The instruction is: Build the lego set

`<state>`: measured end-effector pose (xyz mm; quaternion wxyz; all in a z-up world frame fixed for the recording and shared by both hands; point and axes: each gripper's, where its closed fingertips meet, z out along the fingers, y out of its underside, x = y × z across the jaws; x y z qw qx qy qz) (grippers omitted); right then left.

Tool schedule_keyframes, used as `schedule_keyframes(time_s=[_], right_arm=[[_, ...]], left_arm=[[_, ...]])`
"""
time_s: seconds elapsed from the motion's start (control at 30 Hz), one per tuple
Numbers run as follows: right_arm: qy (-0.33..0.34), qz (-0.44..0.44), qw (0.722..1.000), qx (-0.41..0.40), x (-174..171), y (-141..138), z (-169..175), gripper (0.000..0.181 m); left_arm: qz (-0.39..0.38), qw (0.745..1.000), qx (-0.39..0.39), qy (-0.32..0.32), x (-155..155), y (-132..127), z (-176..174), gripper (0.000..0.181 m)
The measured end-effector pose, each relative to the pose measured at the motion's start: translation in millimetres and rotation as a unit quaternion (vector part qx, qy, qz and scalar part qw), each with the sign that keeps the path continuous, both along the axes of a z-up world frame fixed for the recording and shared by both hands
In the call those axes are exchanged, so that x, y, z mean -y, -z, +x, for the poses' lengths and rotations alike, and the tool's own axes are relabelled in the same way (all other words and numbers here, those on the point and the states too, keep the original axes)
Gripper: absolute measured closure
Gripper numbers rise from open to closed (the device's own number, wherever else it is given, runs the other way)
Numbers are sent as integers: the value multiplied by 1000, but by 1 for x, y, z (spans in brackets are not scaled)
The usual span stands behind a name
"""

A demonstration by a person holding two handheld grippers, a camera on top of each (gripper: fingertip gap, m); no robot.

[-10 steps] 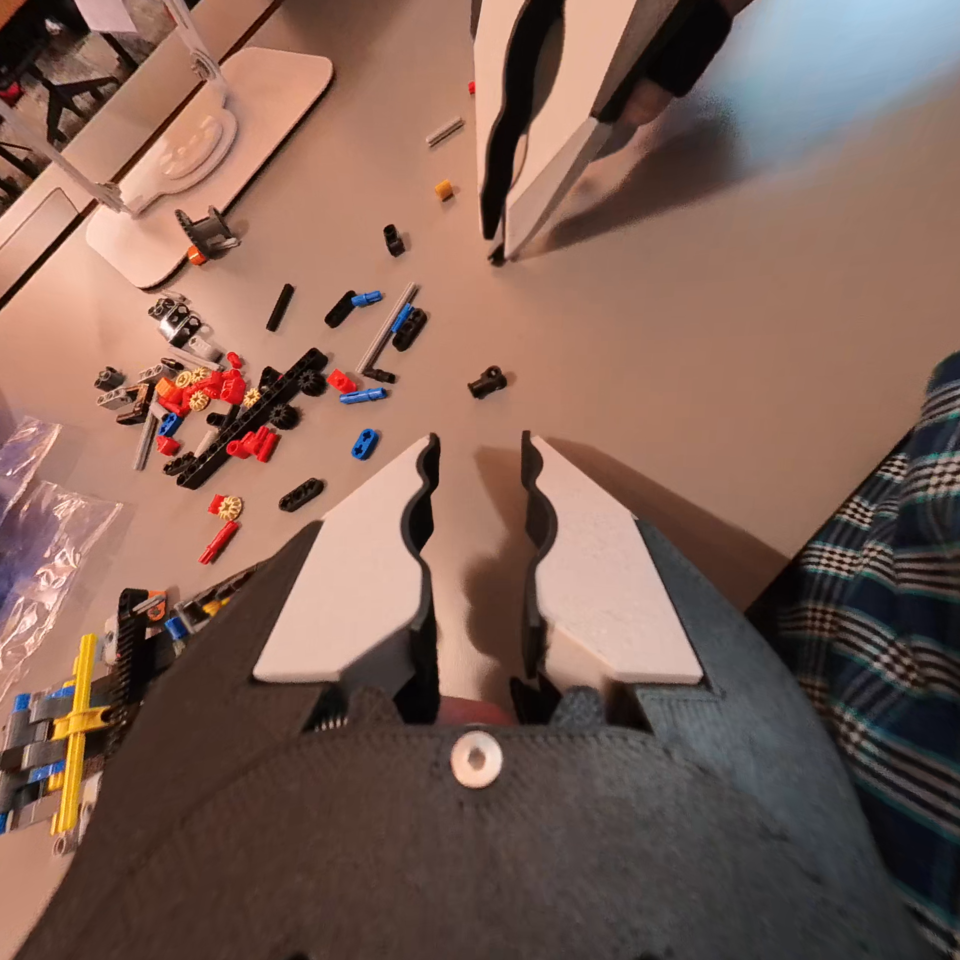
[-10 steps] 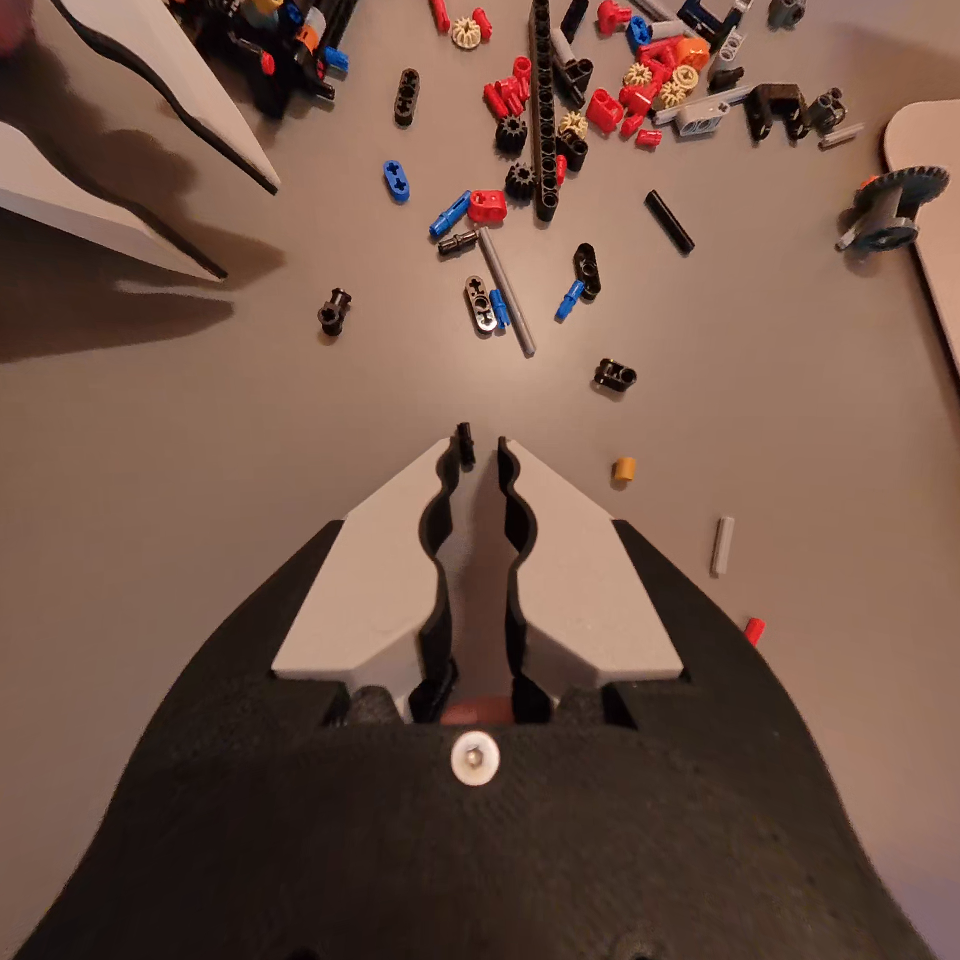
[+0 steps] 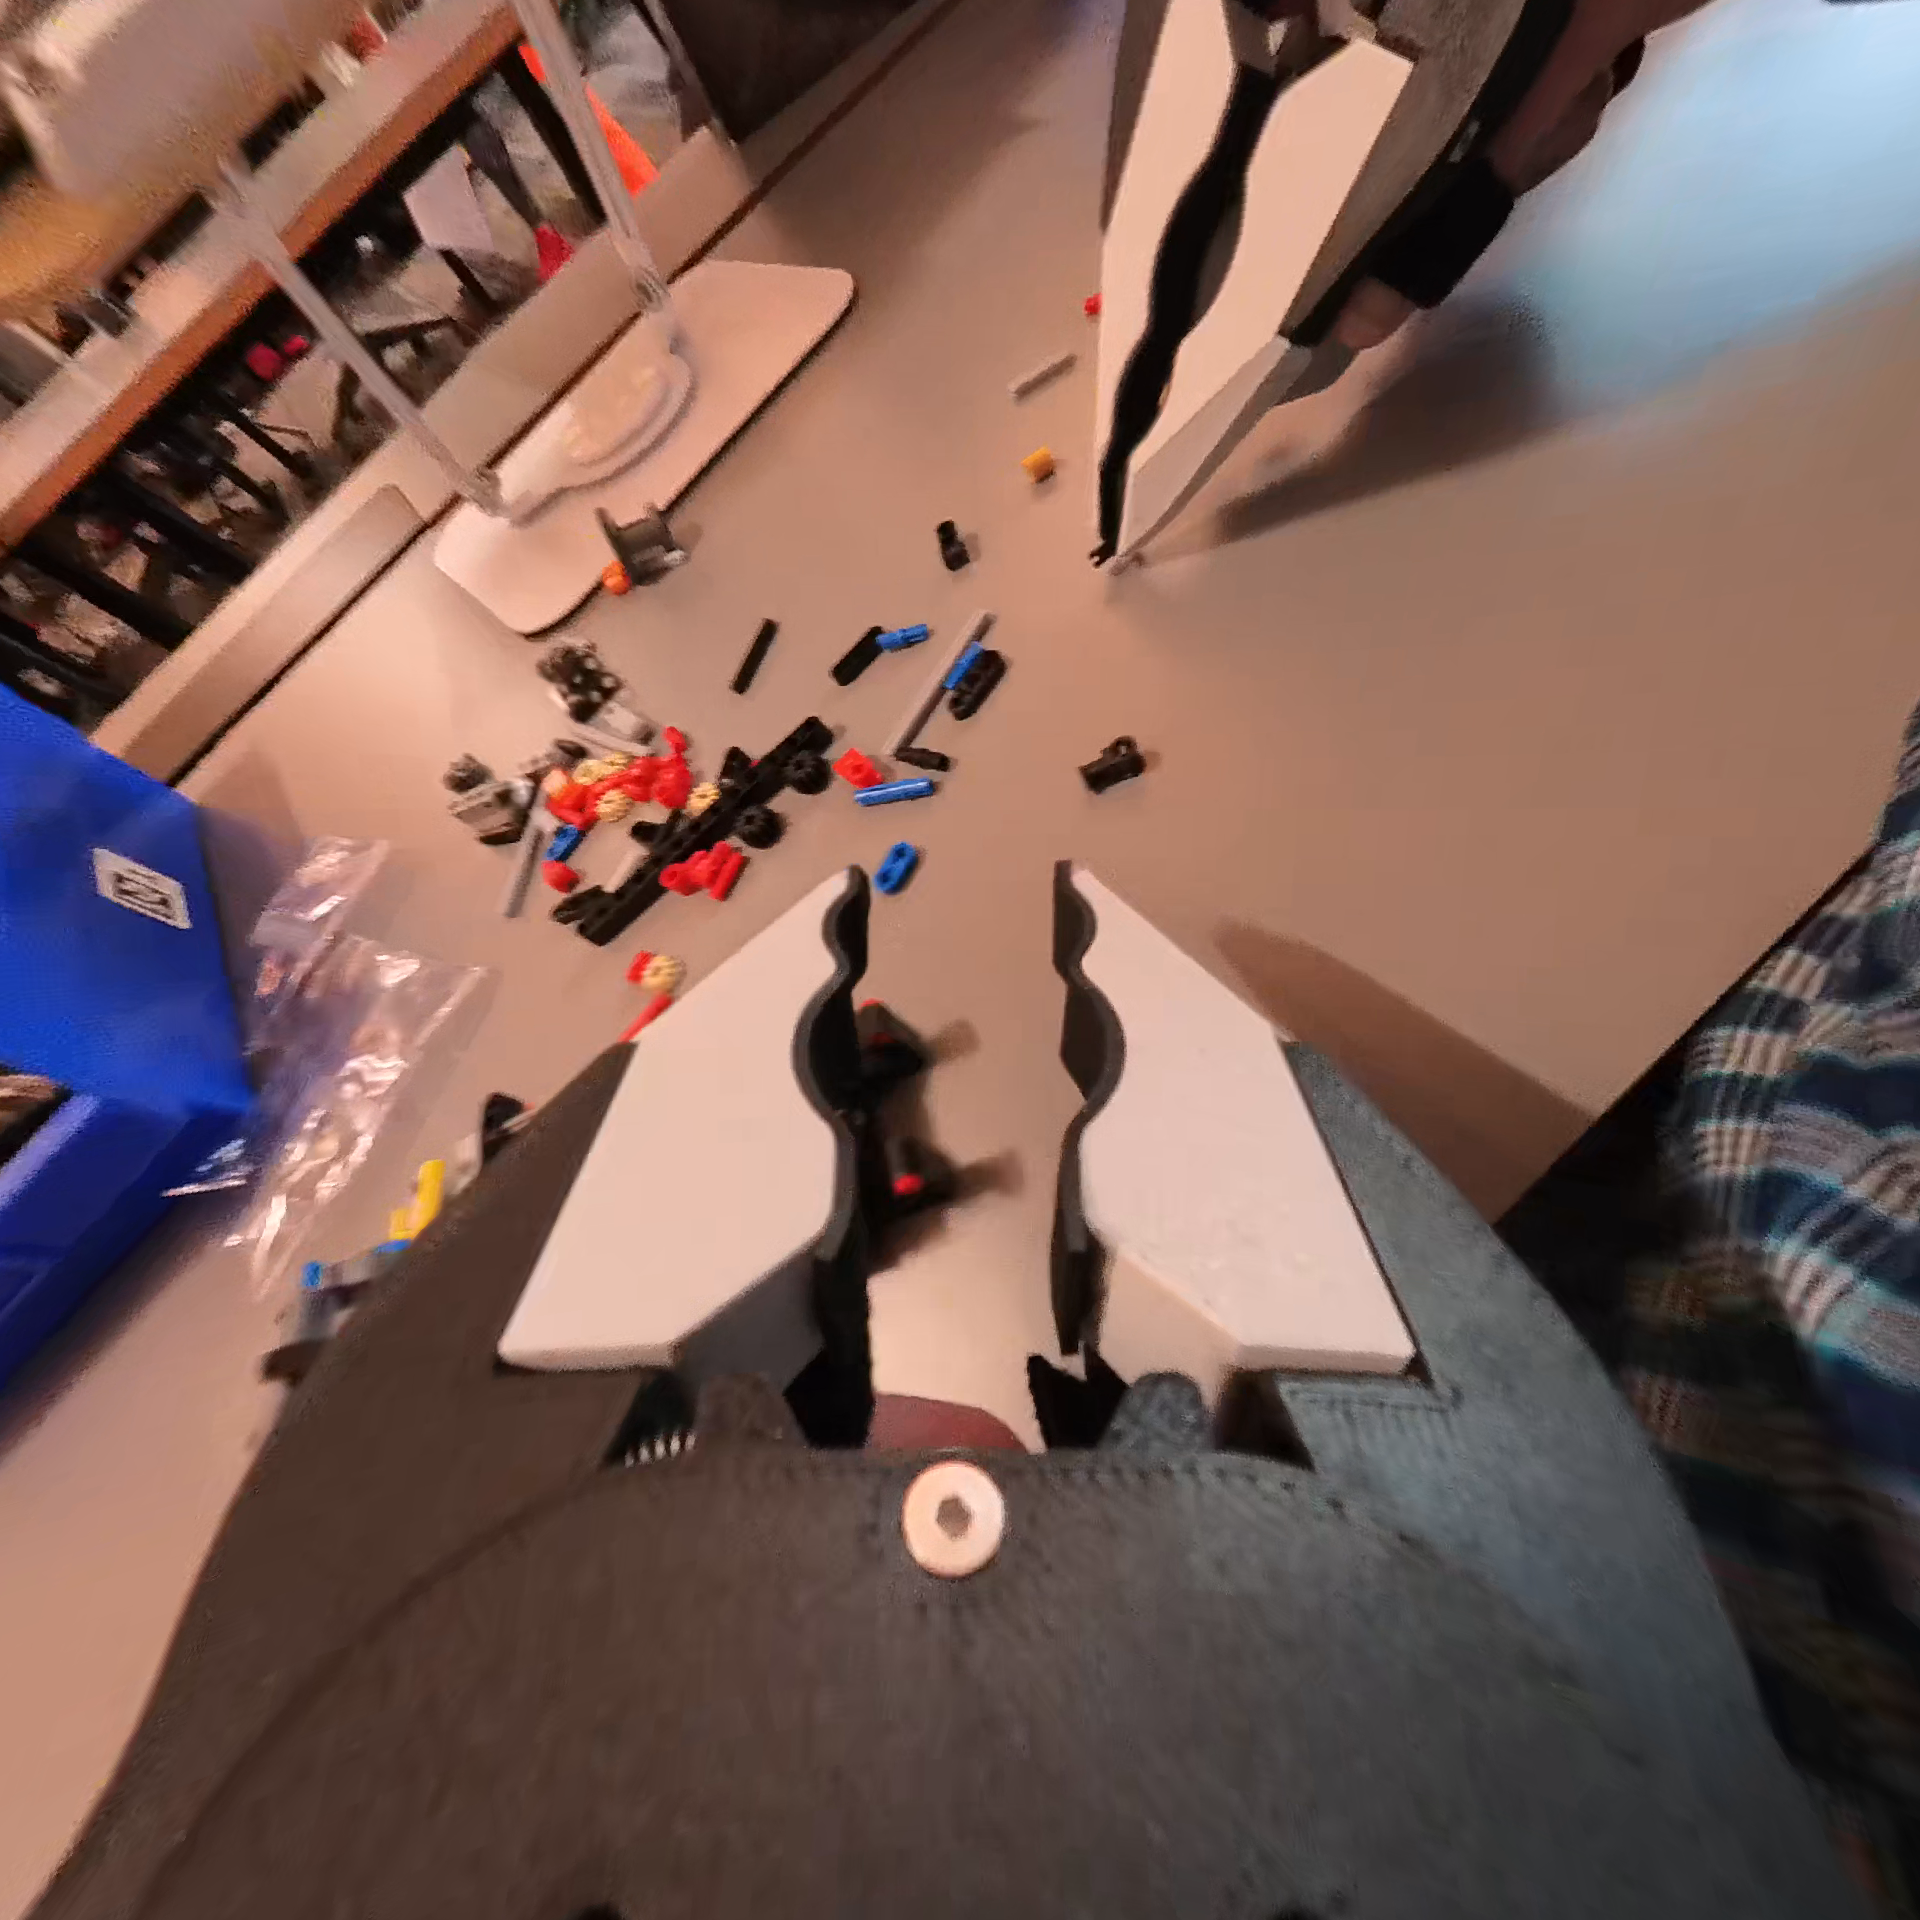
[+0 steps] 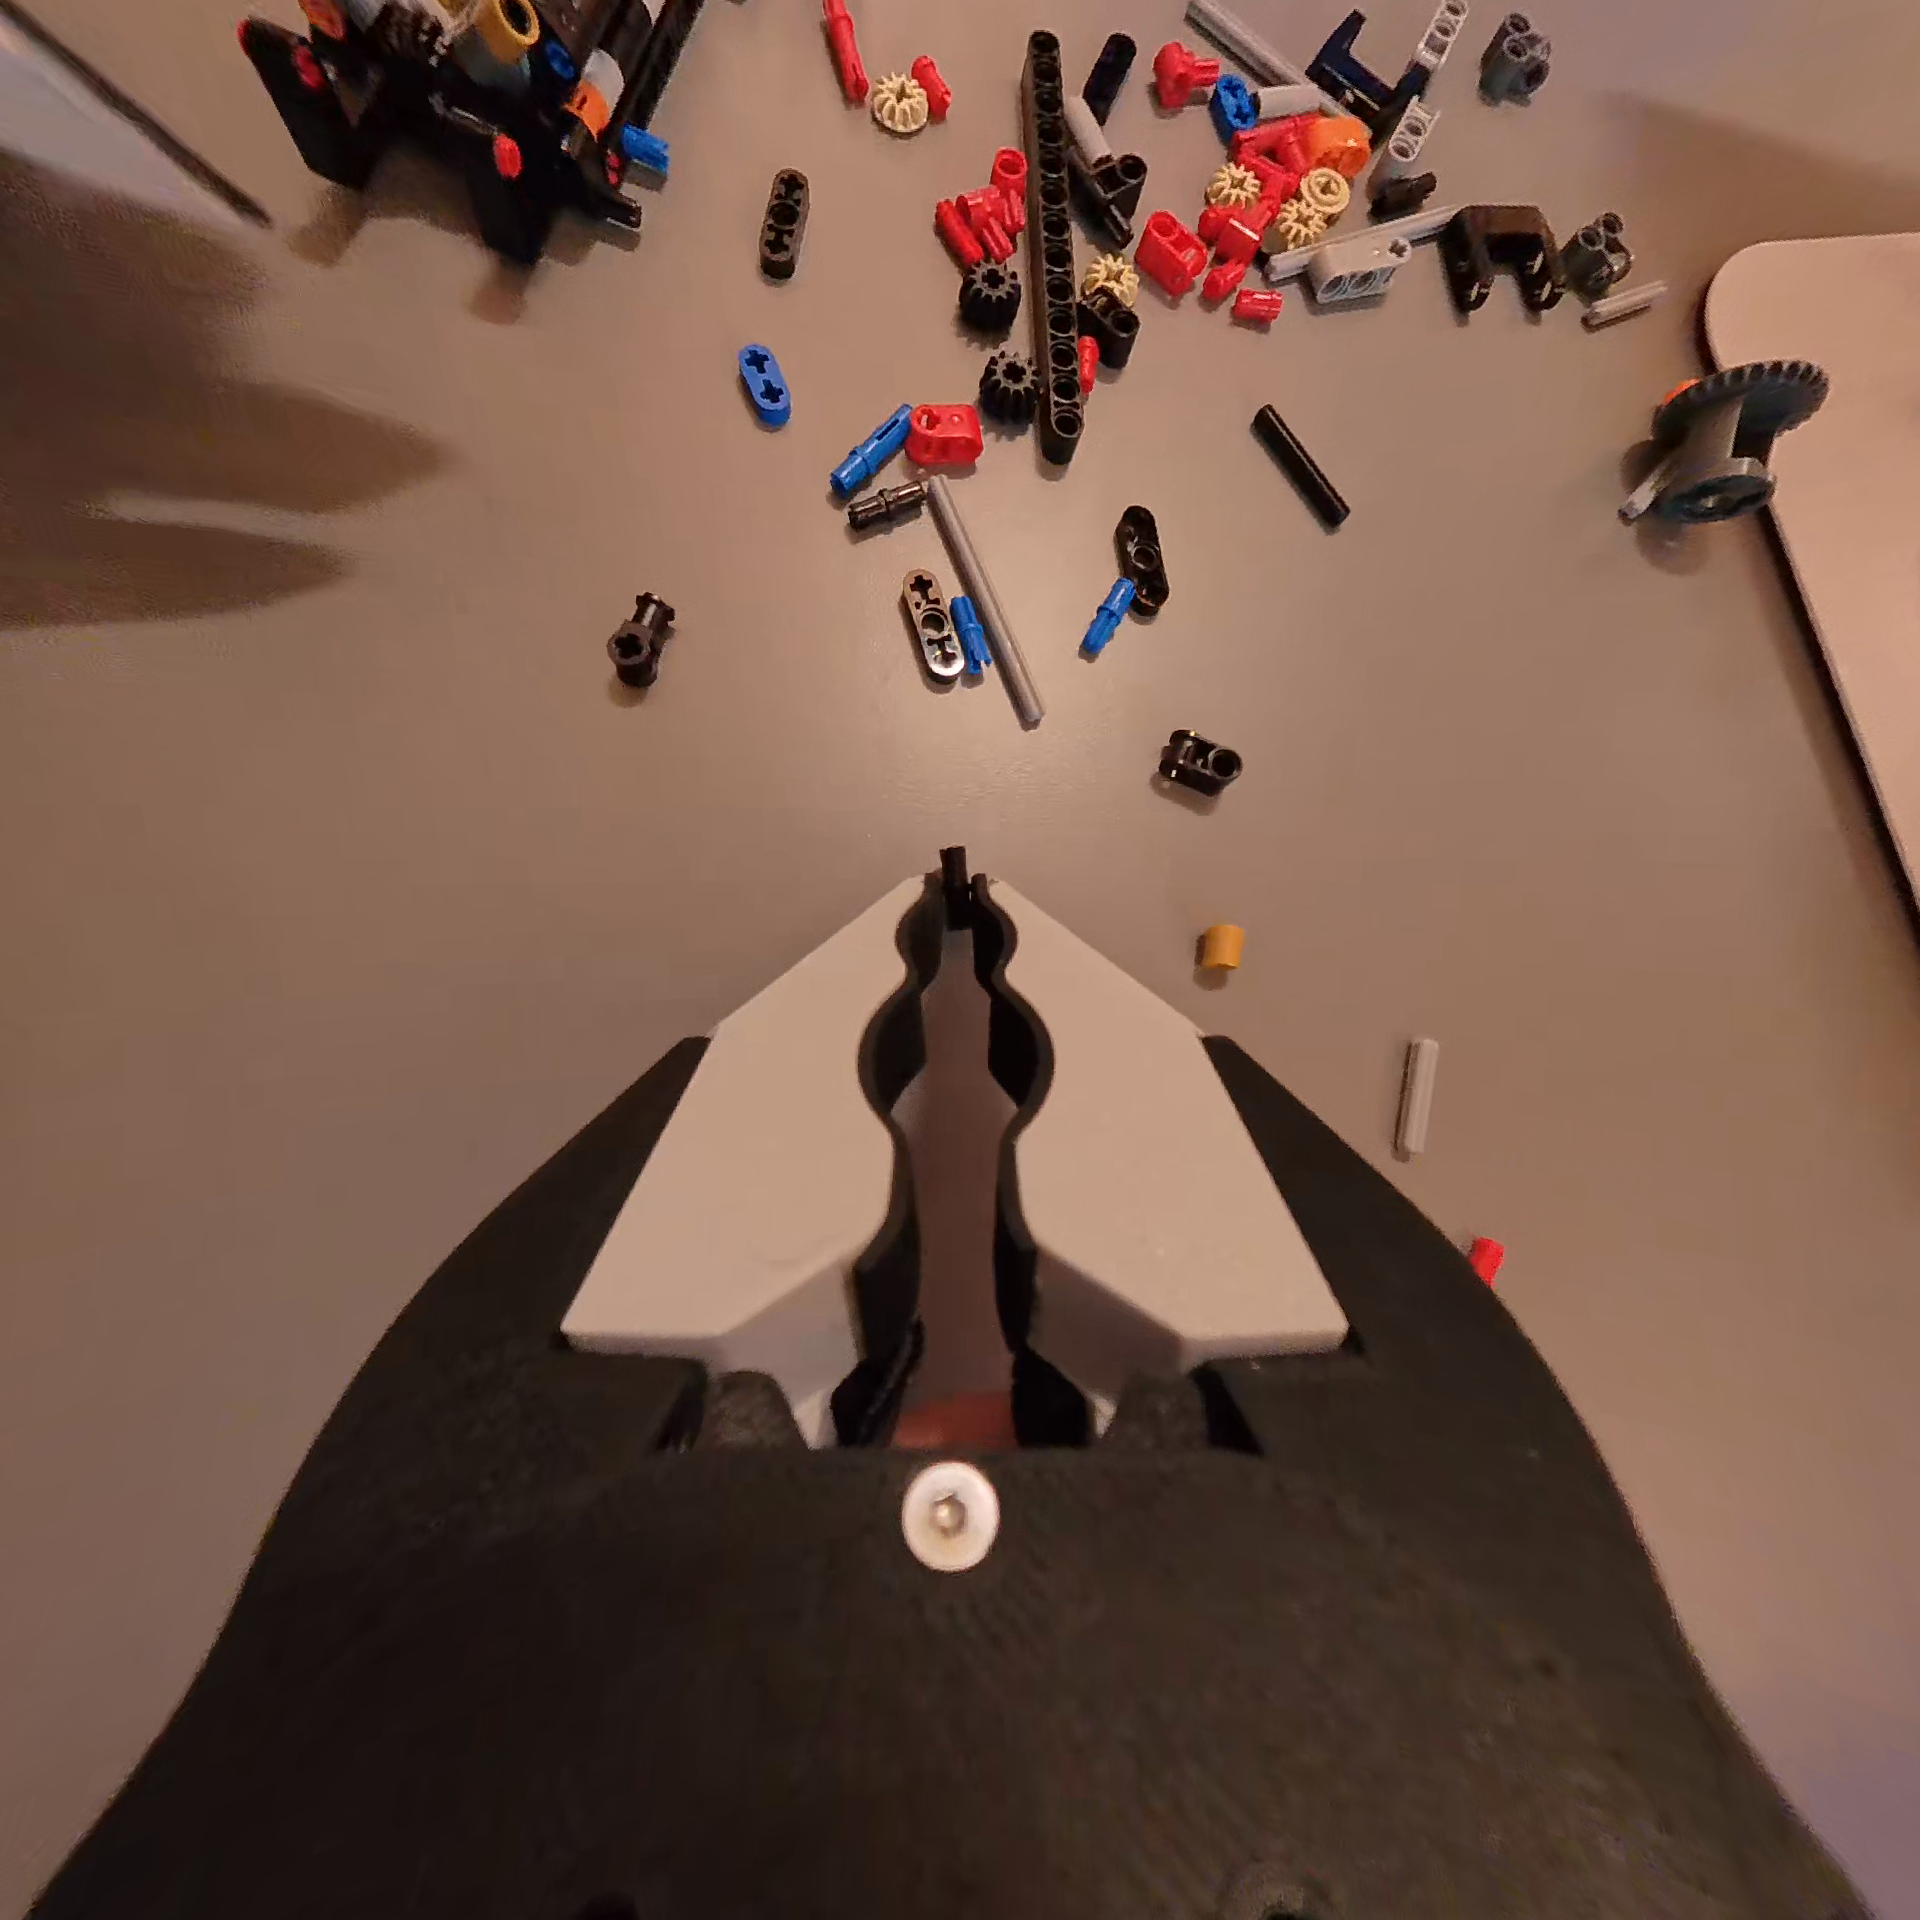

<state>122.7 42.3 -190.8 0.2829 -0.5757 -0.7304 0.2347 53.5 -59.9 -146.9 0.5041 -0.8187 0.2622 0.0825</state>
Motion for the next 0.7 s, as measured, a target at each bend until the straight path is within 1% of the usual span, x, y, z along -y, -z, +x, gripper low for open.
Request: schedule_keyframes(time_s=[0.1,0.17,0.23,0.3,0.37,0.43,0.5,0.53,0.6,0.7], right_arm=[[1,-3,1000,-5,0,1,0,178],[-2,-5,1000,-11,1,0,-1,178],[-2,-7,1000,-14,1,-1,-1,177],[0,-10,1000,-17,1,-1,-2,171],[4,-11,1000,-18,0,-1,-3,164],[3,-15,1000,-19,2,-1,-4,162],[2,-11,1000,-24,2,-3,-5,175],[1,-11,1000,-24,2,-2,-5,177],[3,-11,1000,-23,2,-2,-6,177],[0,-15,999,-29,3,-2,-7,178]], left_arm=[[20,1000,-19,-4,9,-18,-28,144],[29,999,-35,-21,16,-29,-56,144],[17,998,-48,-37,22,-31,-85,141],[-20,997,-55,-52,27,-23,-113,138],[-22,996,-56,-69,27,-22,-133,144],[-46,996,-43,-69,26,-14,-140,145],[-55,996,-47,-54,23,-8,-141,152],[-68,996,-46,-42,21,-4,-139,150],[-91,994,-50,-14,20,4,-136,148],[-114,992,-44,35,17,9,-128,144]])
